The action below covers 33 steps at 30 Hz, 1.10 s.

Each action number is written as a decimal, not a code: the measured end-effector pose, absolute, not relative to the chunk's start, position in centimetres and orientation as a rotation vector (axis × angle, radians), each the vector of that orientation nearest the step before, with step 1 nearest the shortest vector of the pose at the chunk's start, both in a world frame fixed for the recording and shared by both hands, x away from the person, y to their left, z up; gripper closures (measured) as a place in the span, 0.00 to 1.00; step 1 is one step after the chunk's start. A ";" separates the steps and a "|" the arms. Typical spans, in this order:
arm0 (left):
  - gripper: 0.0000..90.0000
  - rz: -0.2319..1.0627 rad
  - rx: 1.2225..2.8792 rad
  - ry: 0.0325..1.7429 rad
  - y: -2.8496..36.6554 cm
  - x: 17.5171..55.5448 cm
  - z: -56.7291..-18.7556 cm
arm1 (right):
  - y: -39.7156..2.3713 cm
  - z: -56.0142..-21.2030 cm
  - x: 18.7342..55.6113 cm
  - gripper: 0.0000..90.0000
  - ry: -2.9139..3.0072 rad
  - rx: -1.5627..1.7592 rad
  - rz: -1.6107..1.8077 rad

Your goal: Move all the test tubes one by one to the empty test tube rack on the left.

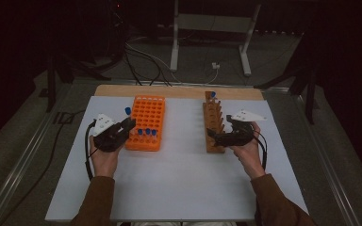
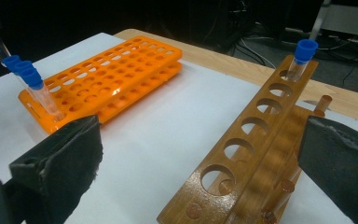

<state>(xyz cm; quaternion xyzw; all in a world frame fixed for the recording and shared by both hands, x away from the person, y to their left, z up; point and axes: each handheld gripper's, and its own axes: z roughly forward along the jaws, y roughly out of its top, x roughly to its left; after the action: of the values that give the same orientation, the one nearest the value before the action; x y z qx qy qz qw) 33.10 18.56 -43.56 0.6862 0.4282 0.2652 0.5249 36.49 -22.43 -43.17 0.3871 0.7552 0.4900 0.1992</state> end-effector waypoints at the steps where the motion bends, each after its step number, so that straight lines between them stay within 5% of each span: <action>1: 0.87 0.636 1.644 1.024 18.5 33.1 -43.6 | -22.4 -43.2 36.5 0.00 2.113 1.083 1.371; 33: 0.87 0.634 1.687 1.057 18.3 33.7 -46.0 | -22.4 -44.2 36.4 0.00 2.123 1.098 1.367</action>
<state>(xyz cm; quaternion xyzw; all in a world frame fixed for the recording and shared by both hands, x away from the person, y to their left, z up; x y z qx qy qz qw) 33.70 18.29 -45.97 0.6982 0.4373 0.2624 0.5024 36.42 -22.42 -44.17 0.3911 0.7566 0.4873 0.1928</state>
